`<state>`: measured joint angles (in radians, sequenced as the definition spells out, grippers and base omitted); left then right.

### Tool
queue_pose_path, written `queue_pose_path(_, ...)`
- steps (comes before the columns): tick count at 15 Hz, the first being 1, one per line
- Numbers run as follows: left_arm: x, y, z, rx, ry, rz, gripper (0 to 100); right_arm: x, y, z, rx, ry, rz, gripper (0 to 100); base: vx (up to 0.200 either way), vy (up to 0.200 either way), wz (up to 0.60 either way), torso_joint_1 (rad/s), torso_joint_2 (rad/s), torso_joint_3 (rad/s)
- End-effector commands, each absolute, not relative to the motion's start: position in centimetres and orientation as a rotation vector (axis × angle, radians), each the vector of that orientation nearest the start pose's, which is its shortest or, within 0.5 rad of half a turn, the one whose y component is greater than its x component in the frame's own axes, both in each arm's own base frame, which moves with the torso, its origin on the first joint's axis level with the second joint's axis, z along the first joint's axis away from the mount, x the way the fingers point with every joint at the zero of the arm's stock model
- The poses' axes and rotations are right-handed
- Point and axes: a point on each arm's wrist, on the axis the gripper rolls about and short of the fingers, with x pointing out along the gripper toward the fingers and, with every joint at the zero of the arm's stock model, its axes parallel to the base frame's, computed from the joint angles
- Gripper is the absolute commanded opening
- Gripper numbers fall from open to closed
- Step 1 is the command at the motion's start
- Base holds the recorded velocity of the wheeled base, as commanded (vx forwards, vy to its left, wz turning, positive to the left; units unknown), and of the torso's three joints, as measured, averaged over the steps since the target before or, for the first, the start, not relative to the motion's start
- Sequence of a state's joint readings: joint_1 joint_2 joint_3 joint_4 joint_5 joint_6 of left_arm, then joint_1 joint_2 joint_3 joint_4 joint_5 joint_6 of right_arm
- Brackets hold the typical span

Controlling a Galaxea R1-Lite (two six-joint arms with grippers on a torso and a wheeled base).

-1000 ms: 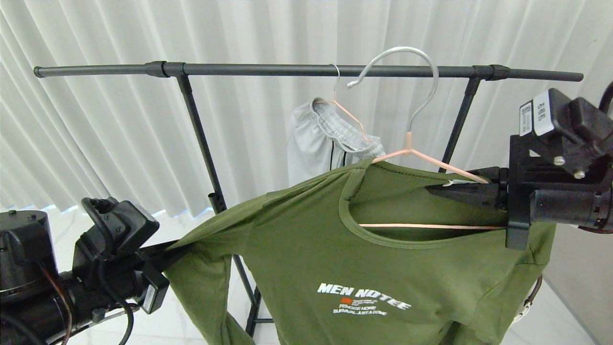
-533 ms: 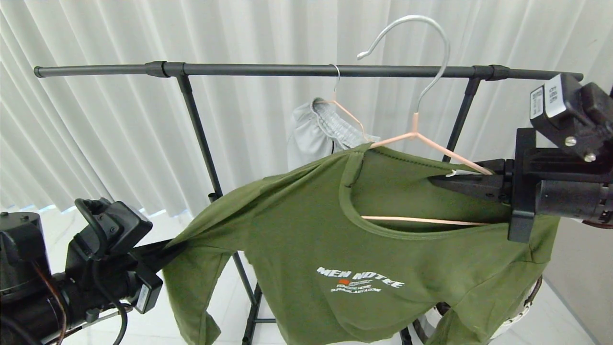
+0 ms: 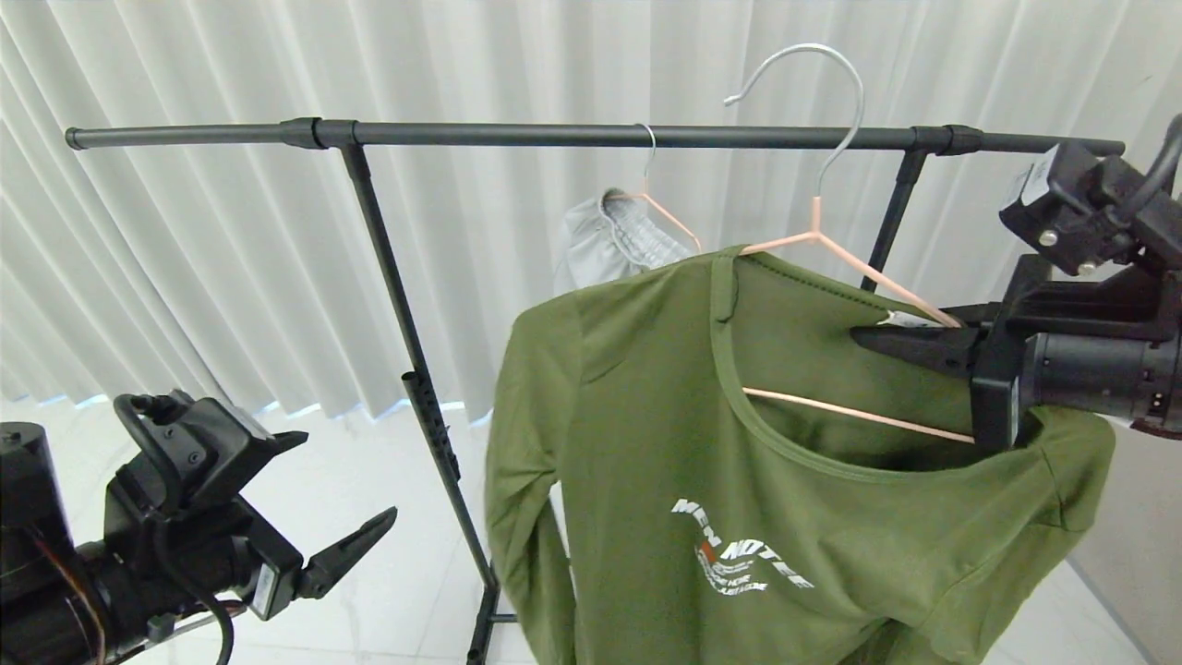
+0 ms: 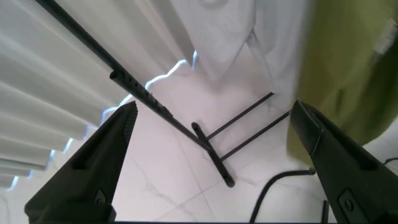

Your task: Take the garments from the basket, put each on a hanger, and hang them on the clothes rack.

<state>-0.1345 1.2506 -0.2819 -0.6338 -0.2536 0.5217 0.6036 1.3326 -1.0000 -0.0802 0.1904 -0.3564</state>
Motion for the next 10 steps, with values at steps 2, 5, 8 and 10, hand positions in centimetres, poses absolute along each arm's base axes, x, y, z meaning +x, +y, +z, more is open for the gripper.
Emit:
queue_pose_path(2,14.3,-2.4,14.8,0.494,0.207,-0.449,100,16.9,11.7,27.9,-0.311,0.161,0.725,0,0.000,0.000,0.00,0.000,0.00,0.000)
queue_pose_path(5,14.0,-2.1,14.8,0.502,0.215,-0.384,100,15.3,8.9,27.5,-0.292,0.275,0.596,0,0.000,0.000,0.00,0.000,0.00,0.000)
queue_pose_path(8,14.4,-2.1,15.0,0.499,0.220,-0.362,100,13.0,5.9,27.1,-0.285,0.373,0.500,0,0.000,0.000,0.00,0.000,0.00,0.000)
queue_pose_path(10,14.4,-2.1,15.0,0.500,0.221,-0.362,100,11.4,4.3,26.3,-0.277,0.425,0.432,0,0.000,0.000,0.00,0.000,0.00,0.000)
